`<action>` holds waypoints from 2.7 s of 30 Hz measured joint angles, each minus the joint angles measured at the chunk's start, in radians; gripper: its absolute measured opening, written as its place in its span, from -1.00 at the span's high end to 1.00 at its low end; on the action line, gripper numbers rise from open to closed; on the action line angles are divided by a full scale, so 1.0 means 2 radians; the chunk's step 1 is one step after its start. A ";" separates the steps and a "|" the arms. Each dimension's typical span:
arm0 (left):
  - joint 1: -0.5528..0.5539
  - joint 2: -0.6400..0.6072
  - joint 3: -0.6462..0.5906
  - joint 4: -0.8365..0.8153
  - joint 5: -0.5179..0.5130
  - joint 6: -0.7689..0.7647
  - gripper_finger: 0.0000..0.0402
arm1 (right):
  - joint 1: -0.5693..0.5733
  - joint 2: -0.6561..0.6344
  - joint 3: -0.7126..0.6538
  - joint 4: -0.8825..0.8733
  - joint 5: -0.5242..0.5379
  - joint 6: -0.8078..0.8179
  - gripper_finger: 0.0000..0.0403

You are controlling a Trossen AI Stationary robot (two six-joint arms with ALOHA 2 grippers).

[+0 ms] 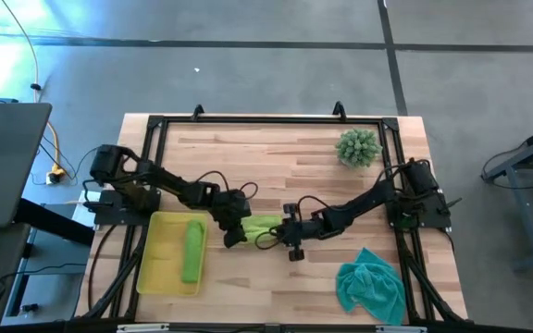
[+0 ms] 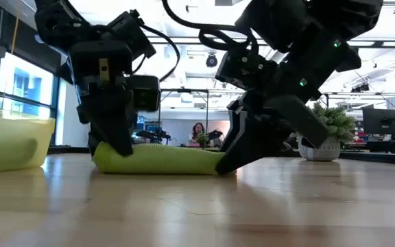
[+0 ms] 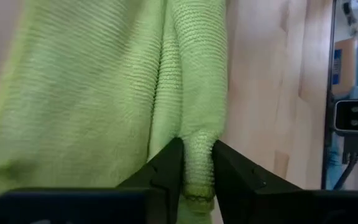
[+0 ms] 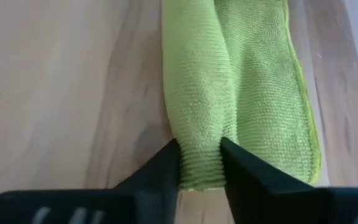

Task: Roll microfiber towels into tight, uniform cylinder then place into a basket
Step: Roll the light green microfiber towel

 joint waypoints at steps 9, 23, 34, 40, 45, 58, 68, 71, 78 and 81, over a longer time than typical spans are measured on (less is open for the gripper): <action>0.020 -0.073 0.000 -0.133 -0.013 0.112 0.57 | -0.006 0.002 -0.001 -0.006 -0.026 0.054 0.96; -0.071 -0.110 0.001 -0.098 -0.099 0.159 0.56 | -0.084 0.004 -0.003 0.012 -0.266 0.219 0.97; -0.116 -0.123 0.002 -0.164 -0.249 0.176 0.56 | -0.099 0.004 -0.003 0.007 -0.297 0.266 0.97; -0.148 -0.123 0.002 -0.099 -0.262 0.199 0.56 | -0.099 0.004 -0.003 0.007 -0.292 0.266 0.97; -0.167 -0.115 0.002 -0.064 -0.316 0.224 0.56 | -0.099 0.004 -0.003 0.007 -0.290 0.266 0.97; -0.175 -0.061 0.003 -0.020 -0.360 0.247 0.37 | -0.099 0.004 -0.003 0.013 -0.289 0.266 0.82; -0.159 0.023 0.005 -0.006 -0.408 0.200 0.22 | -0.099 0.004 -0.003 0.015 -0.289 0.265 0.78; -0.152 0.032 0.007 -0.003 -0.375 0.154 0.22 | -0.098 -0.002 -0.004 0.016 -0.289 0.243 0.73; -0.148 0.030 0.007 0.006 -0.311 0.100 0.22 | -0.099 -0.057 -0.006 -0.013 -0.282 0.156 0.43; -0.138 0.029 0.007 0.019 -0.247 0.070 0.22 | -0.089 -0.076 -0.005 -0.021 -0.282 0.101 0.35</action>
